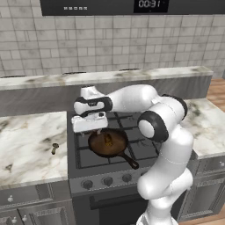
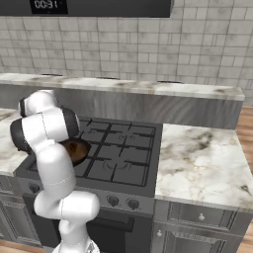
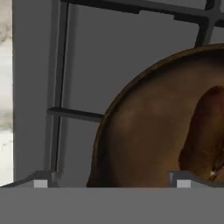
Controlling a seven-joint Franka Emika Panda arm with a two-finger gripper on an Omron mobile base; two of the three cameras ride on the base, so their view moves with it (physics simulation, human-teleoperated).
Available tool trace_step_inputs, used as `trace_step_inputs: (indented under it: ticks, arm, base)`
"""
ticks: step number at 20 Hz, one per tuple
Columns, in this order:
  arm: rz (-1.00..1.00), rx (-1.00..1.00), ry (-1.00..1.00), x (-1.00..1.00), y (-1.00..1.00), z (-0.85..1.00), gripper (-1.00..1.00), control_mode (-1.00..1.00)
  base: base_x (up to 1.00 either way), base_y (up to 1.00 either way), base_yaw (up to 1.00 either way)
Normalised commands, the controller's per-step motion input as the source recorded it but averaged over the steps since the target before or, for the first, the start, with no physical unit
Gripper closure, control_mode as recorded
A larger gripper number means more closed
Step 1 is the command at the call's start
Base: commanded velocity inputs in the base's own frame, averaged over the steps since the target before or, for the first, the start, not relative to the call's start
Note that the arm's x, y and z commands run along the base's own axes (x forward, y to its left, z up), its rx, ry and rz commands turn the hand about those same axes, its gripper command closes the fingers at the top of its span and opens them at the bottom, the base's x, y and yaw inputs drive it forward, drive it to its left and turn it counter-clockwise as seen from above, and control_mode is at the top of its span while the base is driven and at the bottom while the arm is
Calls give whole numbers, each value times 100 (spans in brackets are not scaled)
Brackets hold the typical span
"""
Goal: Put the sweet potato and mushroom in the pan. Then turn on the front left burner and set the heat to medium.
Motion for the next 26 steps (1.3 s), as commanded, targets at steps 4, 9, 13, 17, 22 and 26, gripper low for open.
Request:
trace_step_inputs:
  ticks: [4, 9, 13, 17, 22, 26]
  arm:
    - [0, 0, -16, 0, 100, 0, -100, -100]
    - [0, 0, -27, 0, 93, 0, -100, -100]
    - [0, 1, -26, 4, 66, 0, -100, -100]
    - [0, 2, -10, 3, 52, 2, -100, -100]
    - [0, 0, 13, 20, 6, 2, -100, -100]
    - [0, 0, 27, 29, 0, -6, -100, -100]
  base:
    - [0, 0, 0]
    - [0, 0, 0]
    - [0, 0, 0]
    - [0, 0, 0]
    - [0, 0, 0]
    - [0, 0, 0]
